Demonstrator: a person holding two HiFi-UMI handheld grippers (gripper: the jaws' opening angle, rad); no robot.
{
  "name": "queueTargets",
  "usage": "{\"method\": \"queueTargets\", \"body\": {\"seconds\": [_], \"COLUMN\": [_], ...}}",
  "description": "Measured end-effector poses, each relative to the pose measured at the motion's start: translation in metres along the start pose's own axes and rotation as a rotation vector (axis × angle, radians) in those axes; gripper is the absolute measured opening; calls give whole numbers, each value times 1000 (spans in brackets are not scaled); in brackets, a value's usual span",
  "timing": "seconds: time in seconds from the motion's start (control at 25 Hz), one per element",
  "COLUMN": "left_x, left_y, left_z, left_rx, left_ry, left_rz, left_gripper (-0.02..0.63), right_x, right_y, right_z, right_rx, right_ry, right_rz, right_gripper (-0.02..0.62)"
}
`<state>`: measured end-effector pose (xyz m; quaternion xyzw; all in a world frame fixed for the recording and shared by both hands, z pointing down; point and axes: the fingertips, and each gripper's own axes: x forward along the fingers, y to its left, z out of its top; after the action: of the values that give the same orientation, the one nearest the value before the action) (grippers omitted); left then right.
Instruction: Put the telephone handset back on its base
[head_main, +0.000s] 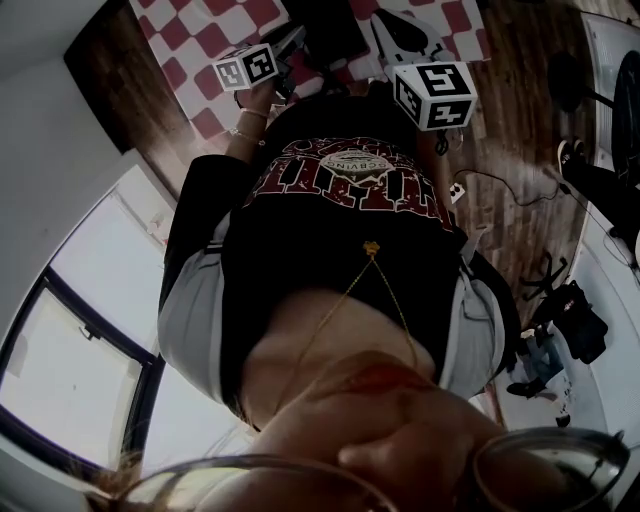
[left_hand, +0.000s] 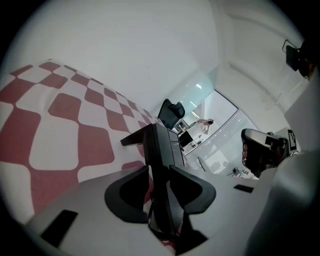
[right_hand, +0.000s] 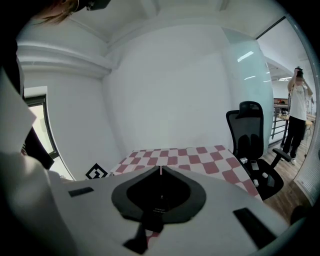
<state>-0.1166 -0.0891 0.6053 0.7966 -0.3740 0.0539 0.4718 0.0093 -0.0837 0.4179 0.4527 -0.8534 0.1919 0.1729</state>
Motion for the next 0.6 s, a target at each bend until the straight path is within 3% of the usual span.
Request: {"method": "queueTargets", "body": {"seconds": [0.2, 0.6], "left_x": [6, -6], "left_y": [-3, -3], "left_z": [0, 1], "left_rx": [-2, 0], "left_ry": [-10, -90], "left_rz": [106, 188], "left_gripper": [121, 121], "right_x": [-2, -3], "right_y": [-14, -22], "right_z": [2, -1], "right_rx": [-17, -49], "right_ry": [9, 20], "right_rz": [37, 96], "right_gripper": [29, 29]}}
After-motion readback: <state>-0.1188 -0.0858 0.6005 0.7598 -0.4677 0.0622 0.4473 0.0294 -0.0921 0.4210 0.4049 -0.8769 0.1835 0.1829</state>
